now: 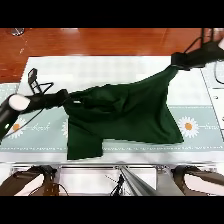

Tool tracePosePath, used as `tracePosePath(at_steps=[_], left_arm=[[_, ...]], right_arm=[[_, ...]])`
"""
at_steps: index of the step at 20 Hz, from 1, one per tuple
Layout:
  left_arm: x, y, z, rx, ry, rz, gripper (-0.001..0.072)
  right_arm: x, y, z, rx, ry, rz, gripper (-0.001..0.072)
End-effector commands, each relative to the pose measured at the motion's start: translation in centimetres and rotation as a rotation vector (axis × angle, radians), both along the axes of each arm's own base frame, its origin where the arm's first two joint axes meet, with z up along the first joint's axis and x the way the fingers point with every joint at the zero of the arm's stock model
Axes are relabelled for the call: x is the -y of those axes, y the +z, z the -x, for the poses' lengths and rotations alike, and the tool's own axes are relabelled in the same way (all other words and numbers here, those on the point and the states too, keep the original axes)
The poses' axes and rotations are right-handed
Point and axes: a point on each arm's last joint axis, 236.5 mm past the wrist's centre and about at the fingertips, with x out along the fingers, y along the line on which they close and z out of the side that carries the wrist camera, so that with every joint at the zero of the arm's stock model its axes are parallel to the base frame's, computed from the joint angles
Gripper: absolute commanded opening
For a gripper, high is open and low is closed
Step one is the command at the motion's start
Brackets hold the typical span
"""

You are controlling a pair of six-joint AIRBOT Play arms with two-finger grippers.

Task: Fold the shirts.

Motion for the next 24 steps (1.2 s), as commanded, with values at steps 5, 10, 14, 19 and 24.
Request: tracePosePath(at_steps=[5, 10, 14, 19, 24], left_arm=[[-0.3, 0.5, -5.2, -0.029, -0.086, -0.020, 0.0658], [-10.4, -0.3, 1.5, -0.304, -0.125, -0.149, 0.0703], [-11.3, -4.8, 8.5, -0.468, -0.005, 0.059, 0.0702], [-5.9, -5.7, 8.0, -0.314, -0.034, 0.336, 0.0702], [-5.0, -7.8, 8.9, -0.358, -0.071, 0.353, 0.0702]], right_arm=[[2.5, -4.2, -4.1, -0.115, -0.089, -0.271, 0.0632], [14.3, -6.2, 7.5, -0.413, -0.144, -0.095, 0.0630], [12.5, -9.2, 11.4, -0.239, -0.317, -0.297, 0.0629], [5.0, -10.7, 16.6, -0.154, -0.251, -0.476, 0.0629], [3.4, -9.2, 18.1, -0.119, -0.214, -0.496, 0.0620]])
